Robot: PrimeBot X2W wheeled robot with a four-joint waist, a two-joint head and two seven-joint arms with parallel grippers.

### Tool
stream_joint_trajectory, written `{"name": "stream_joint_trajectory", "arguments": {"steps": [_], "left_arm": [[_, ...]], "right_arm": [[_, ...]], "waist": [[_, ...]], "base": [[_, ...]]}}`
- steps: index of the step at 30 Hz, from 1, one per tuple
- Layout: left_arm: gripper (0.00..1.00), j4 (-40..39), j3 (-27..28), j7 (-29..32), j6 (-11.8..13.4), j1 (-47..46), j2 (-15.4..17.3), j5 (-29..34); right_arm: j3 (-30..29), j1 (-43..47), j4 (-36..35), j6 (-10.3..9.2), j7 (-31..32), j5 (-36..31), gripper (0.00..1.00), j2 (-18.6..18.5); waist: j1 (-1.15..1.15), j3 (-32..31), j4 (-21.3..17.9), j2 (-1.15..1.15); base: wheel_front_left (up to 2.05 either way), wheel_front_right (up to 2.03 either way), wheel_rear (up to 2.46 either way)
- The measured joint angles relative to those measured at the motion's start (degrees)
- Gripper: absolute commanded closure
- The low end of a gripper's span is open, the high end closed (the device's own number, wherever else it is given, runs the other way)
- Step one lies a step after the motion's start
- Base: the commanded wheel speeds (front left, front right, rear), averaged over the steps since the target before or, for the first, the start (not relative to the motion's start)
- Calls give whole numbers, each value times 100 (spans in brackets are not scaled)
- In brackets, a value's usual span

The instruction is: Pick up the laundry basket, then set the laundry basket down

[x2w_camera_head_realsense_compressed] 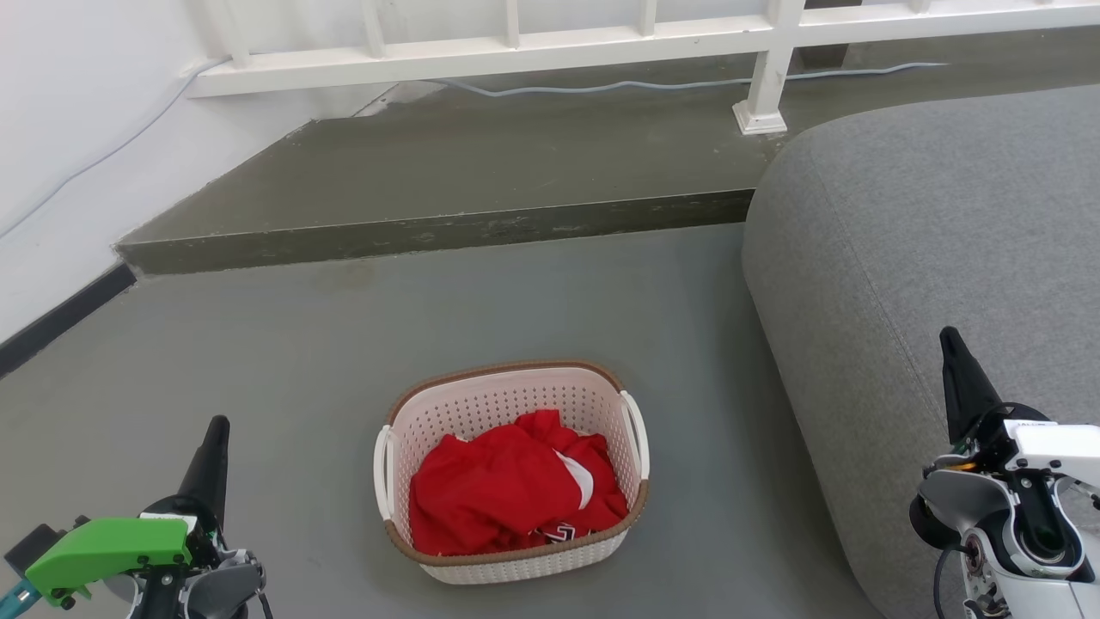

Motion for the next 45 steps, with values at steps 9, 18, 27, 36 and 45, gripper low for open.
{"name": "stream_joint_trajectory", "arguments": {"steps": [9, 18, 27, 36, 45], "left_arm": [[100, -3, 0, 0, 0, 0, -1, 0], [100, -5, -1, 0, 0, 0, -1, 0], [100, -9, -2, 0, 0, 0, -1, 0], [100, -12, -3, -1, 0, 0, -1, 0], [100, -18, -4, -1, 0, 0, -1, 0]], "right_arm": [[-2, 1, 0, 1, 1, 0, 100, 0], [-8, 1, 0, 1, 26, 0, 100, 1], [-11, 1, 0, 1, 26, 0, 100, 1], [-16, 1, -2, 1, 32, 0, 100, 2], [-19, 1, -5, 7, 32, 0, 100, 3]], "waist": [[0, 0, 0, 0], [0, 0, -1, 0], [0, 0, -1, 0], [0, 1, -1, 0], [0, 1, -1, 0]], "base": [[0, 0, 0], [0, 0, 0], [0, 0, 0], [0, 0, 0], [0, 0, 0]]}}
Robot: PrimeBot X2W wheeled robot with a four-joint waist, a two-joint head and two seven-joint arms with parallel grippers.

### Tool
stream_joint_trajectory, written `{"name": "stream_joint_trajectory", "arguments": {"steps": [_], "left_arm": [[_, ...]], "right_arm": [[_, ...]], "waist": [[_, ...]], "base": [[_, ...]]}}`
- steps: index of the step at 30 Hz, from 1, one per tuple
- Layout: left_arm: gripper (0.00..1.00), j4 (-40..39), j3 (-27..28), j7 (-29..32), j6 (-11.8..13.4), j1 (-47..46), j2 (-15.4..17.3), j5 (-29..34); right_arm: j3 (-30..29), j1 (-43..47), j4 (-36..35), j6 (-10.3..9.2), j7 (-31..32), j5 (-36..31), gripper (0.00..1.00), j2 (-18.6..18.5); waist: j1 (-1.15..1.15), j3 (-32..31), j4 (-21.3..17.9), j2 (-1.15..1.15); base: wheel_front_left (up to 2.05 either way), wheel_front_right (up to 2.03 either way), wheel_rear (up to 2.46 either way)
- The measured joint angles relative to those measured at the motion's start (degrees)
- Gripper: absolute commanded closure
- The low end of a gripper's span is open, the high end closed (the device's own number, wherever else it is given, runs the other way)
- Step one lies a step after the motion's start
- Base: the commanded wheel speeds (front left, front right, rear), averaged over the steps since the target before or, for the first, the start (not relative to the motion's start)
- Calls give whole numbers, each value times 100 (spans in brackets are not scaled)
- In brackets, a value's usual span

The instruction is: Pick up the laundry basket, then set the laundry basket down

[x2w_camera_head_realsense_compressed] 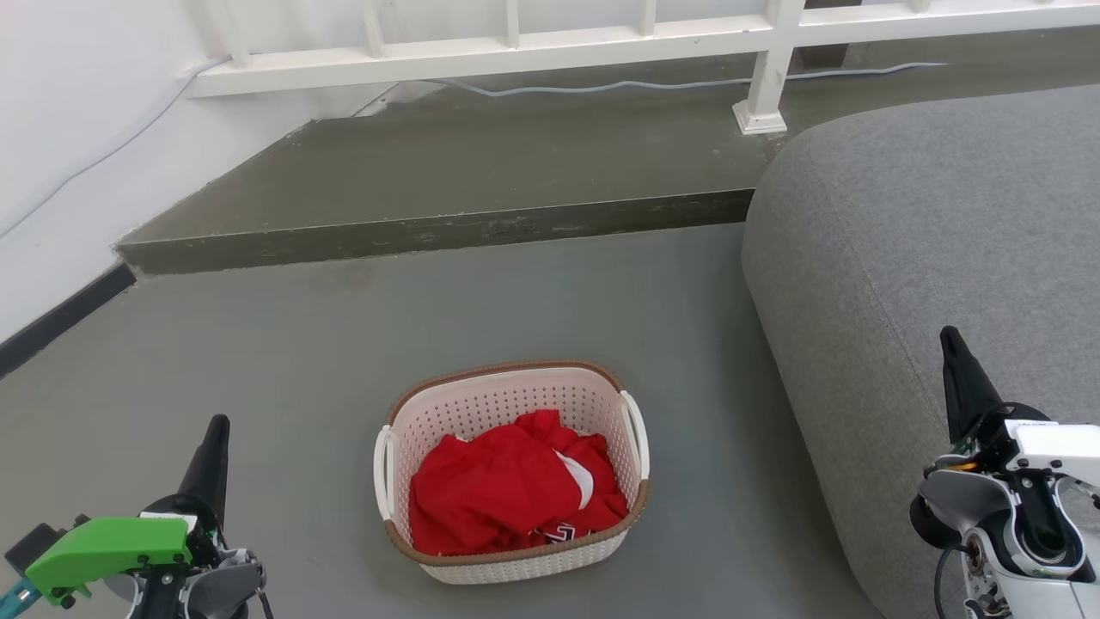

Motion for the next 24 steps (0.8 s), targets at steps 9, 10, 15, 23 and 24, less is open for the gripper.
{"name": "stream_joint_trajectory", "arguments": {"steps": [9, 10, 15, 23, 24], "left_arm": [[100, -2, -2, 0, 0, 0, 0, 0], [100, -3, -2, 0, 0, 0, 0, 0], [100, -3, -3, 0, 0, 0, -1, 0], [100, -4, -3, -1, 0, 0, -1, 0], [100, -4, -3, -1, 0, 0, -1, 0]], "right_arm": [[-4, 0, -3, 0, 0, 0, 100, 3], [-4, 0, -4, 0, 0, 0, 100, 4], [-5, 0, -7, 0, 0, 0, 100, 4], [-8, 0, -10, 0, 0, 0, 100, 5], [-8, 0, -11, 0, 0, 0, 100, 5]], "waist": [[0, 0, 0, 0], [0, 0, 0, 0], [0, 1, 0, 0], [0, 1, 0, 0], [0, 1, 0, 0]], "base": [[0, 0, 0], [0, 0, 0], [0, 0, 0], [0, 0, 0], [0, 0, 0]]}}
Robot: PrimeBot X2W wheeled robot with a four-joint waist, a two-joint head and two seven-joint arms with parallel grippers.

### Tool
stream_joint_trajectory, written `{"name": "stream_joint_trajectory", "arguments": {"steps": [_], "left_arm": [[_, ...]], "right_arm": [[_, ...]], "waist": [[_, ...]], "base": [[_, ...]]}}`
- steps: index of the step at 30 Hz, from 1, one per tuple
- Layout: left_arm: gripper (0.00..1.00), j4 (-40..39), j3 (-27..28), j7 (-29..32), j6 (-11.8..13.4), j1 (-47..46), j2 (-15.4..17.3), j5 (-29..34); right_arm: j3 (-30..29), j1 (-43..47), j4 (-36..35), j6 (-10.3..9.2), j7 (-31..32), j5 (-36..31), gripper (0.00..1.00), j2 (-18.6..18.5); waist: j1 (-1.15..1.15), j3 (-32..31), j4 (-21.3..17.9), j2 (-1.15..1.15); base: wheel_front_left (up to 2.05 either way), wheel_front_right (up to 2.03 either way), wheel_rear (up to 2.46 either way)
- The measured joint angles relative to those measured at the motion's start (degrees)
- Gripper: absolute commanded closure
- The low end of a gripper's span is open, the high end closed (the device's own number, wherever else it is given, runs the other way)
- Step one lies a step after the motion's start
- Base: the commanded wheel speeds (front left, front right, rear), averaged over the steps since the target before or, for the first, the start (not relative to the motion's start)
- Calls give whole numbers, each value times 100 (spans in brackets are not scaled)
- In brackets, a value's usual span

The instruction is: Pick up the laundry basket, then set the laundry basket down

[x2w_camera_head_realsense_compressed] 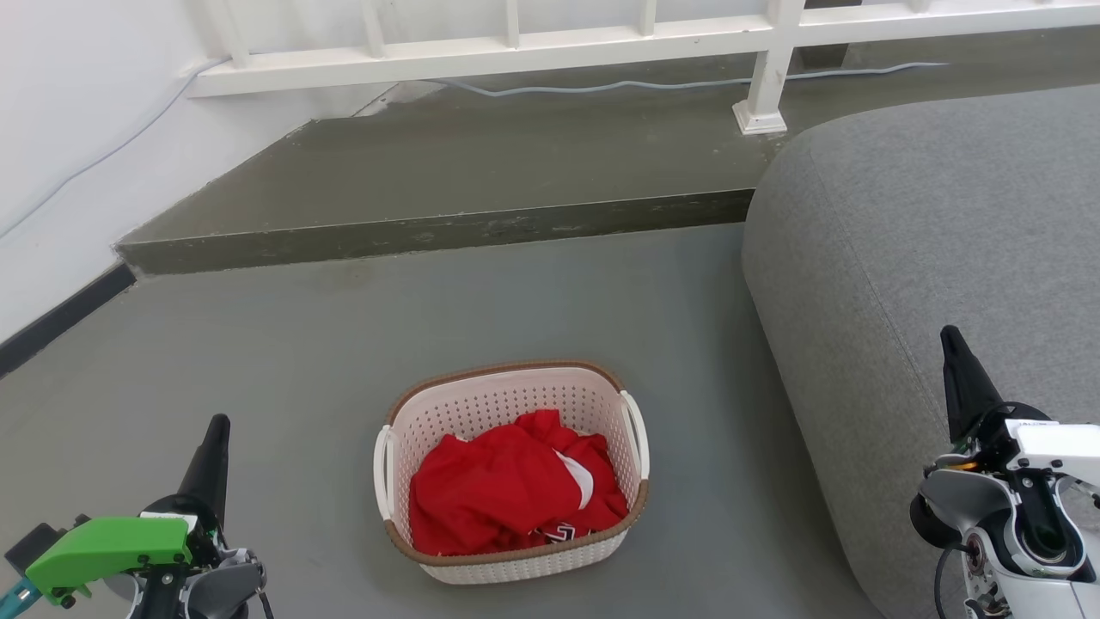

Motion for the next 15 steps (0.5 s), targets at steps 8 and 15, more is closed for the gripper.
{"name": "stream_joint_trajectory", "arguments": {"steps": [8, 15], "left_arm": [[100, -1, -1, 0, 0, 0, 0, 0], [100, -2, -1, 0, 0, 0, 0, 0]], "right_arm": [[-3, 0, -9, 1, 0, 0, 100, 2], [-5, 1, -12, 1, 0, 0, 100, 3]], "waist": [[0, 0, 0, 0], [0, 0, 0, 0]], "base": [[0, 0, 0], [0, 0, 0]]}}
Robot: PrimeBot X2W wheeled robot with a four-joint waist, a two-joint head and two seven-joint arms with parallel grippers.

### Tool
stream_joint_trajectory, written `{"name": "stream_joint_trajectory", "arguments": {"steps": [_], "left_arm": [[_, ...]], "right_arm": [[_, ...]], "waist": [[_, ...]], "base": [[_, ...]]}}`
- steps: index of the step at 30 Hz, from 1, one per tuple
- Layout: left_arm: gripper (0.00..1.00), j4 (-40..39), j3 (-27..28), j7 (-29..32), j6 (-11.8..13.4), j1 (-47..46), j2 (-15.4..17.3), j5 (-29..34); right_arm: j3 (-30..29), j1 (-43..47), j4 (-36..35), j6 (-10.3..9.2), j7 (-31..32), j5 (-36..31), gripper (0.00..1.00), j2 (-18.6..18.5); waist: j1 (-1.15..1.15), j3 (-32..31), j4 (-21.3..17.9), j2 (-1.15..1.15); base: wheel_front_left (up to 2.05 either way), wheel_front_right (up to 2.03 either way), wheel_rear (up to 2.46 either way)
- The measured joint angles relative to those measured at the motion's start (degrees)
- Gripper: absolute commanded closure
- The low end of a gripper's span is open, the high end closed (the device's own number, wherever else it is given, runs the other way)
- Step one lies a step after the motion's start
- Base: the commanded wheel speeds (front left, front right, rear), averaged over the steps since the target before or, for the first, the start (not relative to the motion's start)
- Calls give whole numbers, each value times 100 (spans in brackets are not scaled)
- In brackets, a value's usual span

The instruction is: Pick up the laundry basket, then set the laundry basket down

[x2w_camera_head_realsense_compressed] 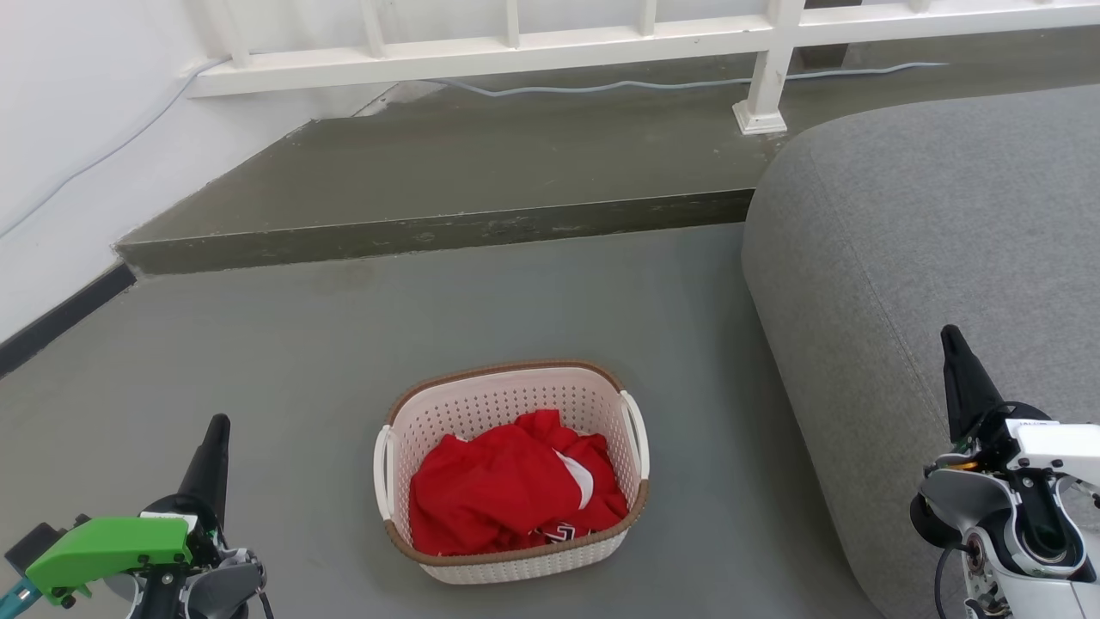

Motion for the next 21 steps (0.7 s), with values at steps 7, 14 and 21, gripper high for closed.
{"name": "stream_joint_trajectory", "arguments": {"steps": [7, 14, 21], "left_arm": [[100, 0, -1, -1, 0, 0, 0, 0], [100, -1, -1, -1, 0, 0, 0, 0], [100, -2, -2, -5, 0, 0, 0, 0]], "right_arm": [[-1, 0, -2, 0, 1, -1, 100, 1], [-3, 0, -3, 0, 1, -1, 100, 3], [-9, 0, -5, 0, 18, -1, 100, 8]], "waist": [[0, 0, 0, 0], [0, 0, 0, 0], [0, 0, 0, 0]], "base": [[0, 0, 0], [0, 0, 0], [0, 0, 0]]}}
